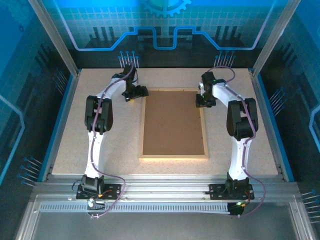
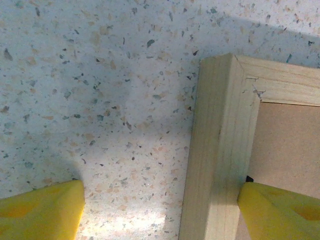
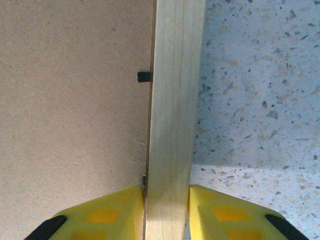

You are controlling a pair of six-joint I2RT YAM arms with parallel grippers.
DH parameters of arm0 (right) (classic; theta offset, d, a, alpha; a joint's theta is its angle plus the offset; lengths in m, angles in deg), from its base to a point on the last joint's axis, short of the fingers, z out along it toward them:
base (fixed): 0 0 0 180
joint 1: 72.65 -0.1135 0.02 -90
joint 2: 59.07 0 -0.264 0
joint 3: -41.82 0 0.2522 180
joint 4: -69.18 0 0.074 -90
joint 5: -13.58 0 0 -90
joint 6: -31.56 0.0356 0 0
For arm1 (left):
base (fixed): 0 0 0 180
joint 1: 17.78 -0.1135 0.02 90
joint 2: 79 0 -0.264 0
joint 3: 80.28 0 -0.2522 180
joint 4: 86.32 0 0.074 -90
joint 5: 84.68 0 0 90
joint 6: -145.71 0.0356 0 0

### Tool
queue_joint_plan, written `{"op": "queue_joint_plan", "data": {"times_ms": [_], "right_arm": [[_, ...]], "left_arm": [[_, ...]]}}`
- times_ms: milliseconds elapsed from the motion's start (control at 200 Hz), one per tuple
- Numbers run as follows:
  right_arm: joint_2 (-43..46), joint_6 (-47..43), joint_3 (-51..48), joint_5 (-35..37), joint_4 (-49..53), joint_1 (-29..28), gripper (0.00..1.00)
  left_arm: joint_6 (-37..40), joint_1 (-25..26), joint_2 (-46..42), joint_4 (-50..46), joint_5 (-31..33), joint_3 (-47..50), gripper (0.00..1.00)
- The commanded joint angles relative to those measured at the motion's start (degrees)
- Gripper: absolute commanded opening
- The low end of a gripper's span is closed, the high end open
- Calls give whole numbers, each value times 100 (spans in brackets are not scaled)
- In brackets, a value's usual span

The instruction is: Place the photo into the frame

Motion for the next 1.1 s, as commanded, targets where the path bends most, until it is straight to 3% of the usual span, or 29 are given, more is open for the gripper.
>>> {"op": "queue_joint_plan", "data": {"times_ms": [0,295,595,881,1096], "right_arm": [[-244,-98,127,-202,-12,-122,32],[-323,-115,246,-241,32,-177,31],[-440,-120,382,-313,45,-252,31],[-399,-83,354,-115,103,-190,31],[-302,-54,206,-121,41,-128,32]], "left_arm": [[55,418,485,-23,-375,-6,82],[172,753,1051,-589,-346,-757,80],[139,898,1131,-649,-392,-888,80],[-39,815,15,-134,-531,-612,82],[-48,375,-1013,351,-262,253,85]]}}
